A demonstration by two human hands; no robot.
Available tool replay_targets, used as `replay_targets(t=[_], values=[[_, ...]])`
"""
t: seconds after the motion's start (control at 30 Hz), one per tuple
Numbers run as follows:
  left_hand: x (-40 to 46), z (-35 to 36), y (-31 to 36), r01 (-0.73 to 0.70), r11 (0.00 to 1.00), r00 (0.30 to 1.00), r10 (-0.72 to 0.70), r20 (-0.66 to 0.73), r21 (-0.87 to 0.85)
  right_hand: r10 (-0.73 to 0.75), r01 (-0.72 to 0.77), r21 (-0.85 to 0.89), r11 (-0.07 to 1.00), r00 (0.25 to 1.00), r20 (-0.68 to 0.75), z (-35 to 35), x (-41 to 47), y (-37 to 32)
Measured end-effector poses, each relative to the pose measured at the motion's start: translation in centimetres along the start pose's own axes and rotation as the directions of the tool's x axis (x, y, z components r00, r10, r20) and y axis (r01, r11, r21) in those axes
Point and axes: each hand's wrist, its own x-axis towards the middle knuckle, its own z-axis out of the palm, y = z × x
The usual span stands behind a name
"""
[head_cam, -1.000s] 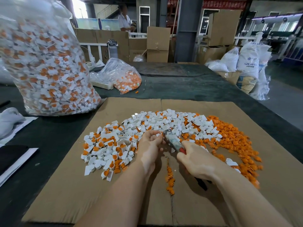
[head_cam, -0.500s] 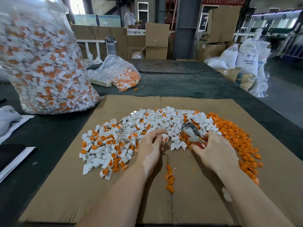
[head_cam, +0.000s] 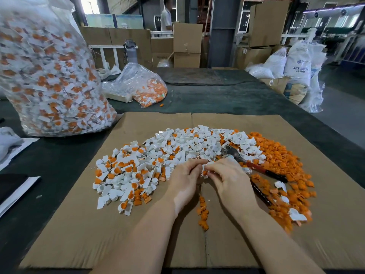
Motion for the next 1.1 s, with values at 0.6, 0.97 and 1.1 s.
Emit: replay_targets(t=[0.6, 0.97, 1.1], values=[[-0.9, 0.2, 0.1, -0.13, 0.968, 0.983, 0.154, -0.097, 0.216, 0.073, -0.07, 0.023, 0.997, 0.987, -0.145, 0.6, -0.8, 0.2], [0.4, -5.8, 0.6, 0.111, 0.686, 0.855, 0.303, -0.421, 0.719, 0.076, -0.089, -0.076, 0.993, 0.984, -0.162, 0.9, -0.8, 0.6], [0.6, -7.4, -0.2, 0.277, 0.533, 0.901, 0.144, -0.408, 0.8, 0.109, -0.121, -0.091, 0.988, 0.985, -0.133, 1.0, -0.8, 0.6]])
